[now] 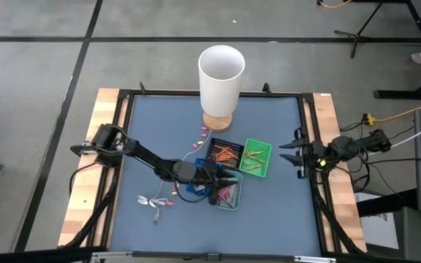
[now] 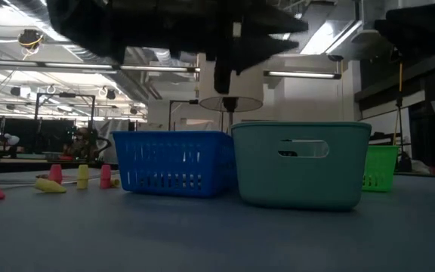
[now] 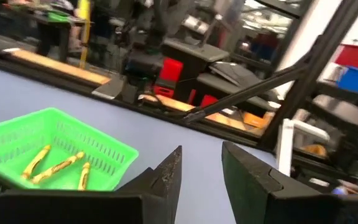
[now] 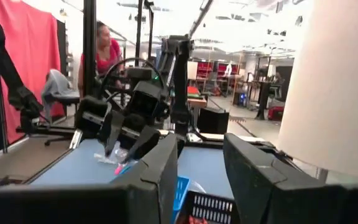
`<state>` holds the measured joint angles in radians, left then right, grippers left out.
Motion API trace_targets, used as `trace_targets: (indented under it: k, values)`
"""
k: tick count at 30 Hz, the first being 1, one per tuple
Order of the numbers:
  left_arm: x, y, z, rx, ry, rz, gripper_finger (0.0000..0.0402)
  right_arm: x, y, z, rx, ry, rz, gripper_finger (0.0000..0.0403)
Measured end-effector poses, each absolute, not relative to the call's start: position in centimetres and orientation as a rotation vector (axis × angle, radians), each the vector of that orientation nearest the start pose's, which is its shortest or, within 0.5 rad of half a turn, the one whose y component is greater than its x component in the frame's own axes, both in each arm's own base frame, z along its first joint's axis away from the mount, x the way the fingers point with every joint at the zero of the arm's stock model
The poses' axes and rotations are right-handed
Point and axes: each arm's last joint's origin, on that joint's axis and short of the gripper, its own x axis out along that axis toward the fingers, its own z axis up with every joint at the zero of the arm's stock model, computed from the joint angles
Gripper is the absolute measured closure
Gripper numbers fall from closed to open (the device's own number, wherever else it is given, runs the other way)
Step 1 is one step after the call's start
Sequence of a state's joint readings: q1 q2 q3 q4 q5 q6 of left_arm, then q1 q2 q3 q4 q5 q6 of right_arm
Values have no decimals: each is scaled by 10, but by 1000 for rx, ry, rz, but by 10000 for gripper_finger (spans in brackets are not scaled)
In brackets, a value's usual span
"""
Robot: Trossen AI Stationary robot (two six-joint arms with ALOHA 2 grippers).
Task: Sort crayons
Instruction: Put the red crayon into the light green bin
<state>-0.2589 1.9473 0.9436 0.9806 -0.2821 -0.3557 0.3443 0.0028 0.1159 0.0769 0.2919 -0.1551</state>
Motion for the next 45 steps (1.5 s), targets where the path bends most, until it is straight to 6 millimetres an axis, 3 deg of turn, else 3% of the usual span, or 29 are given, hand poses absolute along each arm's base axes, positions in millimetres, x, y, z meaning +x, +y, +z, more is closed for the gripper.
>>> trace_targets:
  k: [9,18,23,27,32,40,45]
  values:
    - [359,-61,228,-325,209,-28,302,92,25,183,-89,-162,76,275]
    - [292,-35,290,-306,369,48,302,93,20,183,-180,-171,-32,275]
    - [251,-29,307,-297,474,71,302,95,12,178,-202,-116,-116,275]
    - [223,-28,307,-329,608,113,302,96,4,173,-180,-60,-185,275]
    - [203,-30,292,-291,816,200,302,97,-3,170,-129,-42,-158,275]
    - [196,-31,273,-143,1008,288,302,97,-6,170,-126,-33,-150,275]
    - [196,-29,249,-80,1088,293,302,97,-6,169,-126,-32,-150,275]
